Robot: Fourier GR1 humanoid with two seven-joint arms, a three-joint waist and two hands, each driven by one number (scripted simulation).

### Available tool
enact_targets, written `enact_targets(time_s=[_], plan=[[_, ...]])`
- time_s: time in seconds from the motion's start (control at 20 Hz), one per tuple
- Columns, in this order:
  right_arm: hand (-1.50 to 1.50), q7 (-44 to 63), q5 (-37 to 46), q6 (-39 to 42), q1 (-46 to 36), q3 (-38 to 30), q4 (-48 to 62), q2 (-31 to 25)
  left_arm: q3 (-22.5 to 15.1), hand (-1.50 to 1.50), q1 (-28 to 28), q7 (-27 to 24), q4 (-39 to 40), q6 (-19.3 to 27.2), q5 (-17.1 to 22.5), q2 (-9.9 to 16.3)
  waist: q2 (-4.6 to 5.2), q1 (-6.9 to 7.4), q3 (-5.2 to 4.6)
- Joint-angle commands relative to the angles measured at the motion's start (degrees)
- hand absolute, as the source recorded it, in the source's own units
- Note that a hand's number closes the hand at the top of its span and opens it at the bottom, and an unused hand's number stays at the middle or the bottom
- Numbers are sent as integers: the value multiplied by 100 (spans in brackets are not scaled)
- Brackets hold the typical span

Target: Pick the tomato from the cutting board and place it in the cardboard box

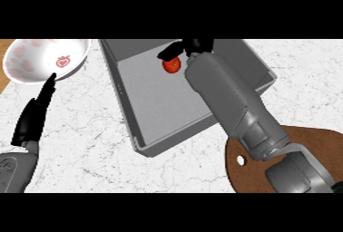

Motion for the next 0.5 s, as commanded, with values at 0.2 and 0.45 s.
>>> enact_targets(time_s=[0.2, 0.45], plan=[[-150, -1023, -675, -1197, 17, -396, -260, 1, 45, 0, 67, 61, 15, 14, 19, -77, -56, -165, 7], [-150, -1962, -1131, -1134, 254, -922, -488, -67, 298, 0, 209, 63, 73, -47, 109, 98, -116, -442, 10]])
